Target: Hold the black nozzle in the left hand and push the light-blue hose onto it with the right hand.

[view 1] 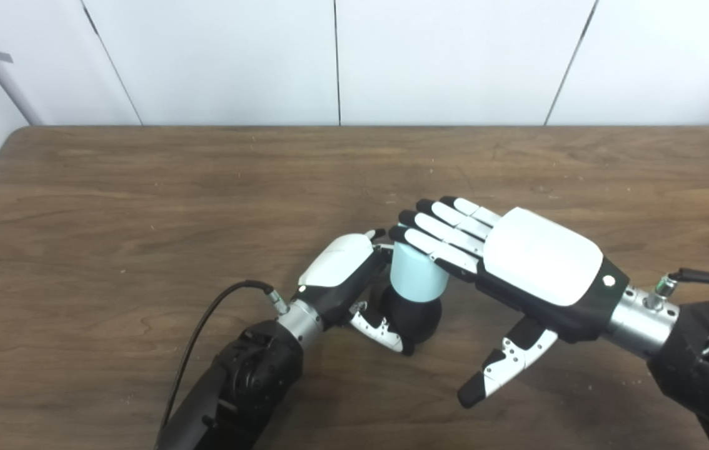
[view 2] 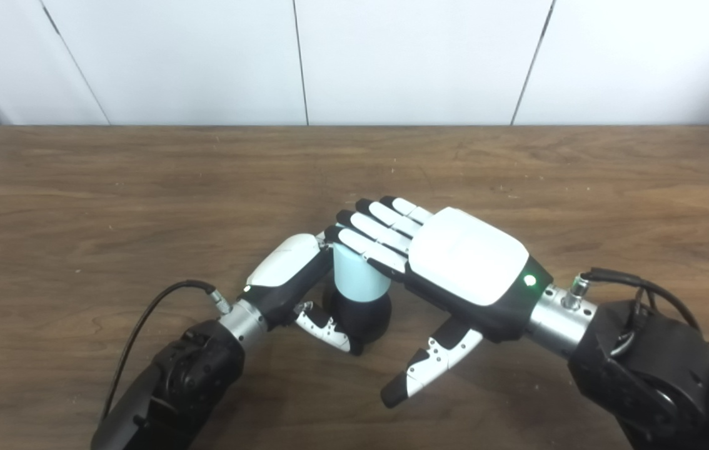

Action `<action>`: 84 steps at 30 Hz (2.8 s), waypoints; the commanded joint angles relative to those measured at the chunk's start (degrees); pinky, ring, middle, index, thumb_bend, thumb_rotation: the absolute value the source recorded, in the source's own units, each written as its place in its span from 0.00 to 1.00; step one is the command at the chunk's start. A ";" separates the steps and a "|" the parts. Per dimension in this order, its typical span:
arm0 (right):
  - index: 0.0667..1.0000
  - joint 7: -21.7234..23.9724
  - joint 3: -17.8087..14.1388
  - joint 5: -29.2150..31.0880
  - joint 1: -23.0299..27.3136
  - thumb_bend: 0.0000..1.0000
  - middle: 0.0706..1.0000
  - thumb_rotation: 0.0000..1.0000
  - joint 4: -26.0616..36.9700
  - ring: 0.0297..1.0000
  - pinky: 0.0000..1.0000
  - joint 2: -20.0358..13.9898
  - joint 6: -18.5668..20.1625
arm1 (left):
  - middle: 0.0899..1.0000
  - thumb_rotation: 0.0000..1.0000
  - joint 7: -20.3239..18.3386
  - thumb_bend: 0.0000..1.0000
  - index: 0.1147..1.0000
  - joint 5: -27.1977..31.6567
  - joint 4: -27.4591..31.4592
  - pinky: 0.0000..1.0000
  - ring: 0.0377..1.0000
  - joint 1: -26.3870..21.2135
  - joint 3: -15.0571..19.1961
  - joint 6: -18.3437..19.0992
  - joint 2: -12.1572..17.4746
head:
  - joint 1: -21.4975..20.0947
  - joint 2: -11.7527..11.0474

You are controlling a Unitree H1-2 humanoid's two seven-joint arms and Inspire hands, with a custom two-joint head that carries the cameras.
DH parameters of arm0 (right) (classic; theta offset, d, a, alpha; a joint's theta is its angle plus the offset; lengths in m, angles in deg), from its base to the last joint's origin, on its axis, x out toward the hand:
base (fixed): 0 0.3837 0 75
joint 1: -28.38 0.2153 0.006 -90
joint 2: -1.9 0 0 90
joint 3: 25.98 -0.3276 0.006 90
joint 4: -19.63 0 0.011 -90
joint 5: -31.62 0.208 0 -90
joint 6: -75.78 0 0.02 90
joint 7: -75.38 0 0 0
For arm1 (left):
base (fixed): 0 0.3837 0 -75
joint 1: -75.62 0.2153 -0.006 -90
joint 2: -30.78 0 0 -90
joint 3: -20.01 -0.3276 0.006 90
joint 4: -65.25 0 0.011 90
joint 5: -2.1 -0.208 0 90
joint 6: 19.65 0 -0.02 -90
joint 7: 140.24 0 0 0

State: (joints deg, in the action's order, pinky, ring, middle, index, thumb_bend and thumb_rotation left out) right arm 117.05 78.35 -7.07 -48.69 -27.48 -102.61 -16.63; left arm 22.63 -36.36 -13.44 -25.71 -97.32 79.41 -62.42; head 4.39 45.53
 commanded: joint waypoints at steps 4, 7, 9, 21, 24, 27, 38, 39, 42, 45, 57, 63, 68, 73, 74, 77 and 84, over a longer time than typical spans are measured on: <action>1.00 2.56 0.84 -0.72 -1.61 0.67 1.00 1.00 -1.71 1.00 1.00 -1.31 0.71 | 0.44 0.00 -2.90 0.52 0.42 -0.34 -2.32 1.00 0.69 1.02 -0.22 1.46 1.68 | 0.06 0.06; 1.00 2.00 0.85 -0.72 -2.18 0.67 1.00 1.00 -2.00 1.00 1.00 -1.12 0.62 | 0.44 0.00 -3.17 0.52 0.42 -0.59 -1.99 1.00 0.69 1.06 -0.30 1.76 1.69 | 0.10 0.22; 1.00 1.39 0.95 -0.83 -2.65 0.67 1.00 1.00 -2.41 1.00 1.00 -1.01 0.41 | 0.44 0.00 -3.25 0.52 0.42 -0.66 -1.93 1.00 0.69 1.07 -0.33 1.82 1.75 | 0.05 0.20; 1.00 -0.66 1.67 -0.81 -3.79 0.67 1.00 1.00 -3.51 1.00 1.00 -0.80 0.49 | 0.44 0.00 -3.54 0.52 0.42 -0.73 -1.85 1.00 0.69 1.04 -0.32 2.20 1.79 | 0.12 0.17; 1.00 -1.33 1.77 -0.75 -4.32 0.67 1.00 1.00 -3.85 1.00 1.00 -0.74 0.27 | 0.44 0.00 -3.56 0.52 0.42 -0.56 -1.83 1.00 0.69 0.95 -0.26 1.94 1.95 | 0.15 0.19; 1.00 -1.92 1.99 -0.79 -4.83 0.67 1.00 1.00 -3.96 1.00 1.00 -0.83 0.15 | 0.44 0.00 -3.56 0.52 0.42 -0.51 -1.74 1.00 0.69 0.96 -0.27 1.79 2.07 | 0.10 0.27; 1.00 -1.53 2.72 -0.83 -4.66 0.66 1.00 1.00 -3.55 1.00 1.00 -0.87 0.81 | 0.44 0.00 -3.41 0.52 0.42 -0.51 -2.21 1.00 0.69 0.77 -0.36 1.76 1.88 | 0.14 0.29; 1.00 -1.53 2.80 -0.90 -4.66 0.66 1.00 1.00 -3.56 1.00 1.00 -0.84 0.79 | 0.44 0.00 -3.42 0.52 0.42 -0.52 -2.22 1.00 0.69 0.76 -0.37 1.77 1.87 | 0.14 0.29; 1.00 -1.46 3.23 -1.41 -4.78 0.66 1.00 1.00 -3.54 1.00 1.00 -0.70 0.60 | 0.46 0.00 -3.46 0.52 0.41 -0.62 -2.20 1.00 0.70 0.74 -0.41 1.90 1.82 | 0.13 0.26; 1.00 -1.09 3.72 -1.82 -4.83 0.66 1.00 1.00 -3.32 1.00 1.00 -0.69 0.63 | 0.46 0.00 -3.53 0.52 0.41 -0.78 -2.08 1.00 0.70 0.83 -0.56 2.02 1.76 | 0.18 0.25; 1.00 0.86 4.79 -2.06 -3.25 0.66 1.00 1.00 -3.24 1.00 1.00 -1.49 1.73 | 0.46 0.00 -3.86 0.52 0.41 -0.77 -2.05 1.00 0.70 0.63 -0.77 1.95 1.80 | 0.37 0.35; 1.00 1.33 4.44 -1.36 -2.08 0.66 1.00 1.00 -2.86 1.00 1.00 -2.11 2.22 | 0.46 0.00 -4.06 0.52 0.41 -0.42 -2.06 1.00 0.70 0.66 -0.47 1.82 1.97 | 0.26 0.21; 1.00 1.97 3.58 -0.07 0.12 0.66 1.00 1.00 -1.87 1.00 1.00 -2.18 3.64 | 0.46 0.00 -4.03 0.52 0.41 -0.24 -2.38 1.00 0.70 0.45 -0.32 1.65 1.85 | 0.27 0.00; 1.00 2.53 1.33 1.45 3.75 0.66 1.00 1.00 0.70 1.00 1.00 -1.17 5.72 | 0.46 0.00 -3.92 0.52 0.41 -0.22 -2.75 1.00 0.70 0.24 -0.31 1.62 1.73 | -0.05 -0.21; 1.00 2.19 0.80 1.60 4.47 0.66 1.00 1.00 0.93 1.00 1.00 -0.64 5.83 | 0.46 0.00 -3.92 0.52 0.41 -0.16 -2.87 1.00 0.70 0.20 -0.30 1.60 1.73 | -0.09 -0.32; 1.00 0.84 -0.40 1.38 6.15 0.65 1.00 1.00 1.22 1.00 1.00 1.29 5.70 | 0.47 0.00 -3.89 0.52 0.40 -0.11 -3.13 1.00 0.70 0.15 -0.35 1.53 1.70 | -0.02 -0.28; 1.00 0.12 -1.91 -0.15 8.97 0.62 1.00 0.98 1.66 1.00 1.00 5.08 5.60 | 0.47 0.00 -3.93 0.52 0.41 -0.43 -2.77 1.00 0.70 0.12 -0.35 1.45 1.98 | 0.04 -0.32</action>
State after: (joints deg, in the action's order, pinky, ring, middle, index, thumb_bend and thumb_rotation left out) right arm 118.42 77.55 -7.01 -41.54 -27.23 -97.52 -11.07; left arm 21.59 -35.85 -13.72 -26.29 -97.10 79.05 -62.14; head 4.39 45.18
